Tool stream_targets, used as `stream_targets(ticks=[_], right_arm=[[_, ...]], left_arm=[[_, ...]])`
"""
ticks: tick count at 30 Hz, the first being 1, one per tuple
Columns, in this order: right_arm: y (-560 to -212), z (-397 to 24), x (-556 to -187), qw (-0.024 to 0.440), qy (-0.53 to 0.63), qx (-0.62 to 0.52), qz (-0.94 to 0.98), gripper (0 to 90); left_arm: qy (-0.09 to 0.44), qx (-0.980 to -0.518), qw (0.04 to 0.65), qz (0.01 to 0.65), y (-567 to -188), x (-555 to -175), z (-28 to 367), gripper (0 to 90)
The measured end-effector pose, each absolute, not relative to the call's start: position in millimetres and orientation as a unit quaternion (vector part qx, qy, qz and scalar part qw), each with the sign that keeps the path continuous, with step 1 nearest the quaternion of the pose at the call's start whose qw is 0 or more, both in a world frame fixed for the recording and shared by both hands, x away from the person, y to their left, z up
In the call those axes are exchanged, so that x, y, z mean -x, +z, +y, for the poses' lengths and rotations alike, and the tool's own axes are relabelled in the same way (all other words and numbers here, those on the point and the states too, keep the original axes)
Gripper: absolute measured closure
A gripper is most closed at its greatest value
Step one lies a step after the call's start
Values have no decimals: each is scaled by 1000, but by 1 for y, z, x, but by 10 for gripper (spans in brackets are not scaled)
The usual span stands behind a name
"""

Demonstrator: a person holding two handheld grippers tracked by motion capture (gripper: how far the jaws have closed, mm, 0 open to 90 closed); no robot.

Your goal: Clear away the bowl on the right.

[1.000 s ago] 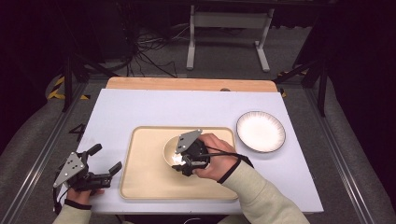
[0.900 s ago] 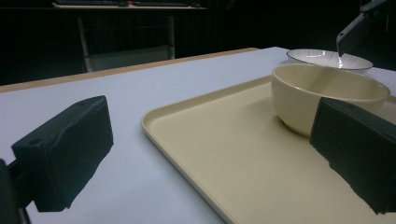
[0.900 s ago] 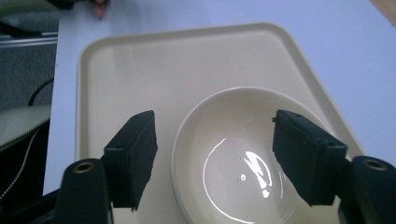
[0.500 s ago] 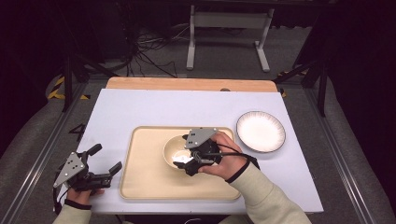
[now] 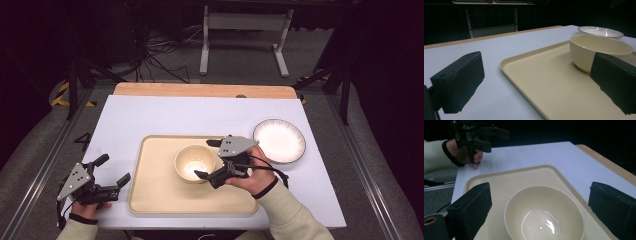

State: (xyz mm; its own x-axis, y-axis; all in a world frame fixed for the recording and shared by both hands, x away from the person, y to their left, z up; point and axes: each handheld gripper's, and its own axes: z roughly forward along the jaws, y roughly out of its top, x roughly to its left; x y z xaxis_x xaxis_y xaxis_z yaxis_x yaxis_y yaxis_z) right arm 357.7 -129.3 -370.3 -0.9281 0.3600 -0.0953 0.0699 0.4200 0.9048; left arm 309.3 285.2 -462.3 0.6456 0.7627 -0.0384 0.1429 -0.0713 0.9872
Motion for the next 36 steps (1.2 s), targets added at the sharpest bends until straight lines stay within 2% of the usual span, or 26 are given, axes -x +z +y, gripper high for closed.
stream_targets(ticks=[16, 36], right_arm=[[-376, -168, -355, 157, 567, -138, 797, 8], [-383, -214, -356, 174, 613, -184, 748, 1]], left_arm=[[260, -684, 596, 331, -462, -309, 285, 2], [261, -684, 595, 331, -462, -309, 285, 2]])
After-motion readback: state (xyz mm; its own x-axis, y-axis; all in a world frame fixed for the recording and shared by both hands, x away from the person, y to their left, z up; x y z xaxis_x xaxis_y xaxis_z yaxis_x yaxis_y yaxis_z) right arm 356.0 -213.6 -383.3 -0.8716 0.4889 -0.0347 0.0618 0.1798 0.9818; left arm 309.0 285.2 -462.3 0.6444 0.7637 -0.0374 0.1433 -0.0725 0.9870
